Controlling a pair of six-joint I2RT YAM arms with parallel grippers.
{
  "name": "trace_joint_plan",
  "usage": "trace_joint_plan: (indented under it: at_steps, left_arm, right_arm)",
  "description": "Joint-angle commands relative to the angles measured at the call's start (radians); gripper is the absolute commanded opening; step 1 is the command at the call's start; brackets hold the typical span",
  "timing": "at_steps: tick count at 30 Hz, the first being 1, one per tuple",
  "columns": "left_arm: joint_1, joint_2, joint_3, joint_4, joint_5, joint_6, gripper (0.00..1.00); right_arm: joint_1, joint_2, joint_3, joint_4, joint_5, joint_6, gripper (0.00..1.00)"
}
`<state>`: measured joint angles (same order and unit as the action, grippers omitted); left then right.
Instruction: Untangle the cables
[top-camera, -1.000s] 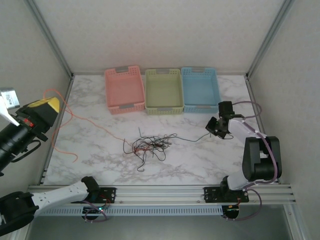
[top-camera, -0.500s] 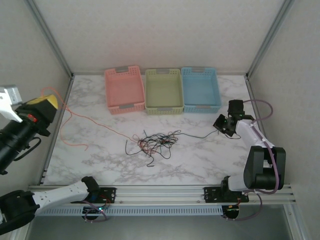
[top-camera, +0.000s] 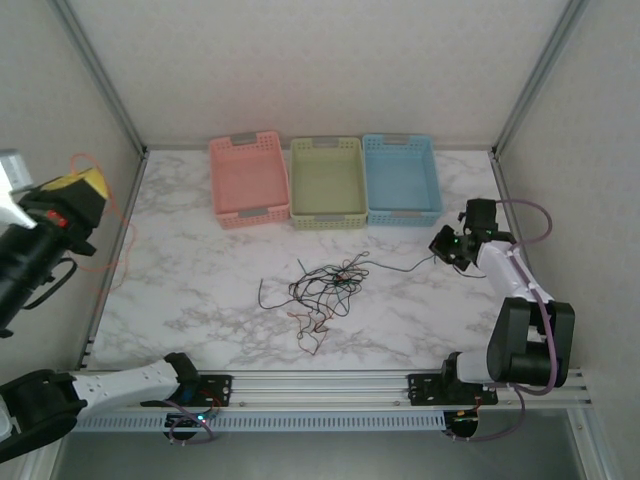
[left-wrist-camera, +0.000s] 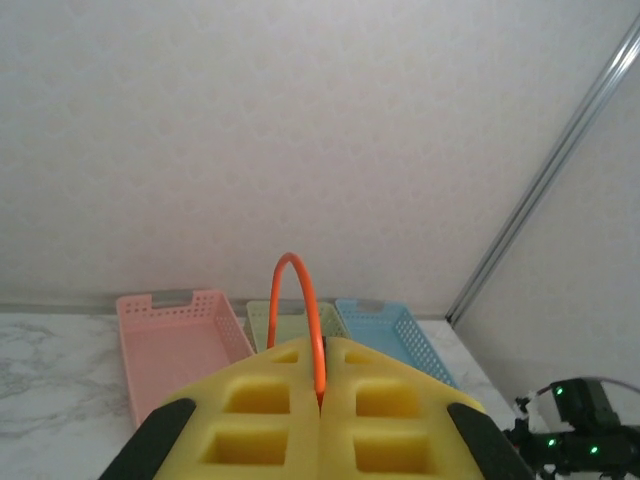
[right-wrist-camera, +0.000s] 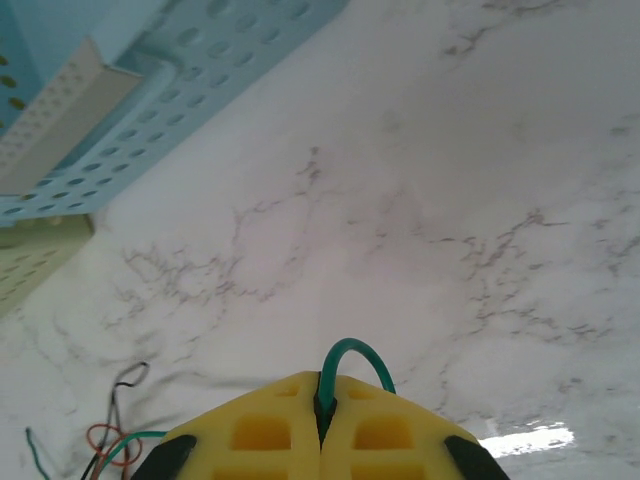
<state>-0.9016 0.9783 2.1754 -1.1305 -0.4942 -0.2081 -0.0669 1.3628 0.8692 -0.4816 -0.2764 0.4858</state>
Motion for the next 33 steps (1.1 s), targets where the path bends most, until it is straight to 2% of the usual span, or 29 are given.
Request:
trace_joint_plan:
  at_steps: [1, 7, 8, 15, 18, 21, 25, 33]
  left_arm:
    - [-0.004, 0.042, -0.055, 0.035, 0.073, 0.024, 0.00]
    - [-0.005, 0.082, -0.126, 0.104, 0.126, 0.024, 0.00]
    - [-0.005, 0.099, -0.127, 0.115, 0.128, 0.029, 0.00]
    - [0.004, 0.253, -0.091, 0.233, 0.148, 0.077, 0.00]
    - [0.041, 0.325, -0.078, 0.315, 0.185, 0.098, 0.00]
    - [0.117, 0.450, 0.017, 0.330, 0.280, 0.071, 0.00]
    - [0.149, 0.613, 0.126, 0.353, 0.220, 0.078, 0.00]
    - [0.251, 0.907, 0.382, 0.400, 0.364, 0.014, 0.00]
  right_arm:
    - [0.023, -0.046, 0.018, -0.006, -0.079, -0.012, 0.06]
    - [0.053, -0.098, 0.046, -0.060, -0.084, -0.042, 0.29]
    - [0.055, -0.108, 0.047, -0.060, -0.089, -0.042, 0.30]
    - [0.074, -0.116, 0.008, -0.057, -0.099, -0.043, 0.30]
    - [0.080, -0.140, -0.036, -0.043, -0.102, -0.035, 0.30]
    - [0.083, -0.175, -0.073, -0.040, -0.105, -0.030, 0.31]
    - [0.083, -0.219, -0.119, -0.044, -0.099, -0.016, 0.38]
    - [0.083, -0.275, -0.198, -0.028, -0.088, 0.005, 0.41]
